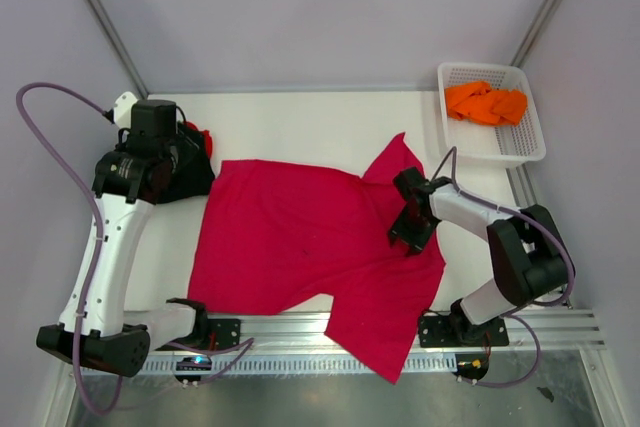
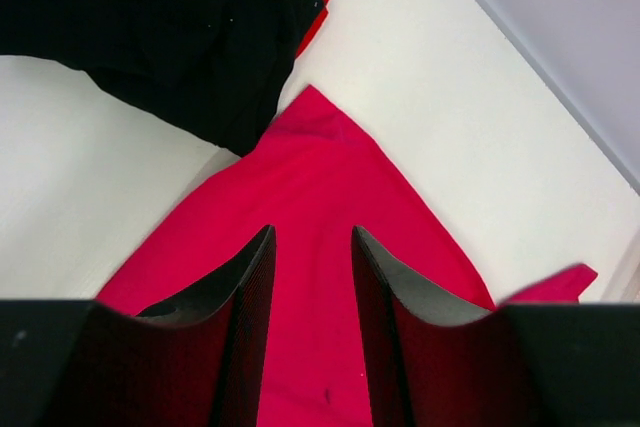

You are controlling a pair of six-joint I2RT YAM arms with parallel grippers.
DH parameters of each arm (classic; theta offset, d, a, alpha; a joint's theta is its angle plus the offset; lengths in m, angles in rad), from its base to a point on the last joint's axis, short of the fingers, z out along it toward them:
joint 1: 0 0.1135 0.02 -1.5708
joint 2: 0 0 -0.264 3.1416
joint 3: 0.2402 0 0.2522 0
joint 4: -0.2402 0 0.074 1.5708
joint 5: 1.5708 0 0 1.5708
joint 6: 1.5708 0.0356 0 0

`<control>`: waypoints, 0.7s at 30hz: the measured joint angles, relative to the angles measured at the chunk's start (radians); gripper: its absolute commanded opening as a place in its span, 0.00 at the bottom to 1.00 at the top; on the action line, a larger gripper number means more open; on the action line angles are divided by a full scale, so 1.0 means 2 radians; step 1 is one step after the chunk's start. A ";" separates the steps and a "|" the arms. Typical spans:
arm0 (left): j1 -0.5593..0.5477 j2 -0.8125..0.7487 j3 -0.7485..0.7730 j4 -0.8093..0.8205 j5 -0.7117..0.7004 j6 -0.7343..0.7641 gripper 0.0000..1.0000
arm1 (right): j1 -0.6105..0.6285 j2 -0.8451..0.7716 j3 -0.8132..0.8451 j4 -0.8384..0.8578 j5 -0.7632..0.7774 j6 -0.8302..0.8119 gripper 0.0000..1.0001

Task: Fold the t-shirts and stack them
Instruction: Grap the side of the flattened tshirt furthest away from the robot with both arms

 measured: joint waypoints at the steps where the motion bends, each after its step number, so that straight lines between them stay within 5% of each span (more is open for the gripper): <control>1: 0.000 0.000 0.000 0.000 0.000 0.000 0.39 | -0.004 -0.004 -0.003 -0.003 0.003 -0.001 0.51; 12: 0.000 -0.002 0.000 0.000 0.007 0.000 0.39 | -0.014 -0.018 -0.006 0.010 0.008 -0.072 0.51; 21: 0.000 -0.010 -0.011 0.002 0.012 -0.001 0.39 | -0.015 -0.136 0.029 0.085 0.015 -0.149 0.51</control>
